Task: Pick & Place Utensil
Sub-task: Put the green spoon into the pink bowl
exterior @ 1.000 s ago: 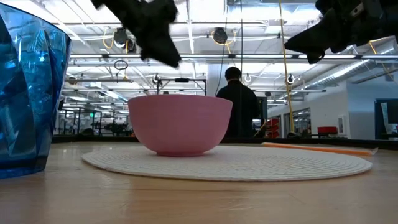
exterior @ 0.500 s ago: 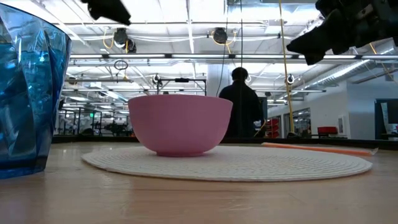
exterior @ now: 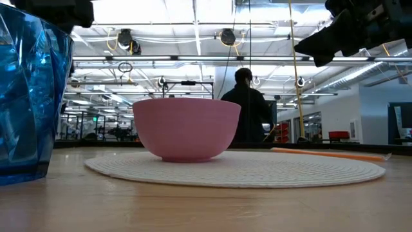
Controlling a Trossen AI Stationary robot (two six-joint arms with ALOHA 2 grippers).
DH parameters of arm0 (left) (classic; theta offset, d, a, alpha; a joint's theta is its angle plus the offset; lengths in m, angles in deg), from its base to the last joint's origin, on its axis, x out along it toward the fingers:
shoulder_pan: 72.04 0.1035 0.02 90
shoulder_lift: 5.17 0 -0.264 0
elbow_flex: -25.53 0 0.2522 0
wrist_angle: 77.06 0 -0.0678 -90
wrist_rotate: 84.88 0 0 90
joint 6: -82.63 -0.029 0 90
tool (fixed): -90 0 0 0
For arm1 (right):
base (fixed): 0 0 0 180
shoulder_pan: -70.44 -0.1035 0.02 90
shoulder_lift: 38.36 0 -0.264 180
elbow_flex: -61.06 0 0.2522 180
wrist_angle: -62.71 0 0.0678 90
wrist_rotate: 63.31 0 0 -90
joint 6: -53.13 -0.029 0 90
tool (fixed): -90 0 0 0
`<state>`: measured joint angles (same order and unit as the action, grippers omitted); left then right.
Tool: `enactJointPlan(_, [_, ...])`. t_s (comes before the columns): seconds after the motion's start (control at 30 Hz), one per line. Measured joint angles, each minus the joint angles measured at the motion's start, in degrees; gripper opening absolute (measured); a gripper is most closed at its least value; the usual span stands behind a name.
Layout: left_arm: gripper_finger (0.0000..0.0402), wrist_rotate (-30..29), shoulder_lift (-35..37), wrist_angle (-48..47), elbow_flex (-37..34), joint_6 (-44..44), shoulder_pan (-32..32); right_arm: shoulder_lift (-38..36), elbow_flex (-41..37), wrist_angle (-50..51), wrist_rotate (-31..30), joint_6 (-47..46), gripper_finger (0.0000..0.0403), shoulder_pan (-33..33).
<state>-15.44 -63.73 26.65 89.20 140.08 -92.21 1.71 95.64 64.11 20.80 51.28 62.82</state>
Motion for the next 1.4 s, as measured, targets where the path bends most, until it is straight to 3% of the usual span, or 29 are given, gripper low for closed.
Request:
enactJointPlan(0.37, [0.0140, 9.77, -11.02, 1.35, 0.02, 17.84, -14.65, 0.15, 0.00, 3.96, 0.15, -1.63, 0.0075, 0.00])
enactJointPlan(0.67, [0.0140, 10.63, -23.13, 18.17, 0.04, 0.66, -23.11, 0.15, 0.00, 3.41, 0.15, -0.48, 0.0075, 0.00])
enactJointPlan(1.1, [0.0140, 4.50, -29.08, 23.32, 0.07, -0.01, -27.35, 0.15, 0.00, 1.47, 0.15, -0.48, 0.0075, 0.00])
enactJointPlan(1.4, [0.0140, 4.00, -32.01, 21.45, 0.07, 0.73, -28.37, 0.15, 0.00, 1.03, 0.17, -0.48, 0.0075, 0.02])
